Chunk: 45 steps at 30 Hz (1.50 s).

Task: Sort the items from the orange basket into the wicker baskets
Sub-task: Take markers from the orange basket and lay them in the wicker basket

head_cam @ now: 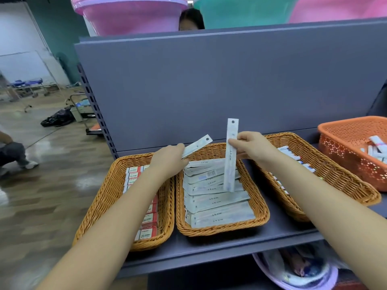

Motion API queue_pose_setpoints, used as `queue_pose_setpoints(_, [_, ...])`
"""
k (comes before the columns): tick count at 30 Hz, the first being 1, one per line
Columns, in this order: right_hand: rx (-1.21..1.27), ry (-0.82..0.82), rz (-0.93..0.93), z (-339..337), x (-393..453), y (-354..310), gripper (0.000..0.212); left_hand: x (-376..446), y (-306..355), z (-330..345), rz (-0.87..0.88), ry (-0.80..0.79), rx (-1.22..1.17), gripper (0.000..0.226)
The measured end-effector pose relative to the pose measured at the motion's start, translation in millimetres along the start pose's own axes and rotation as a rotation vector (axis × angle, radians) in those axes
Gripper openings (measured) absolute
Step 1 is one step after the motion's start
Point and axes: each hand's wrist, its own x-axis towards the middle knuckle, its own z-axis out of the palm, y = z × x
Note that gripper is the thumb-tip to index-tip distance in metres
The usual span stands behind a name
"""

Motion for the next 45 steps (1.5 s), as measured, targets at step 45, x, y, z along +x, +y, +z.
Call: queue_pose_setpoints(45, [0.565,0.003,0.226,66.7,4.8,25.5,0.006,-2.8,33.2,-0.8,0.126,-0.033,0.037,0.019])
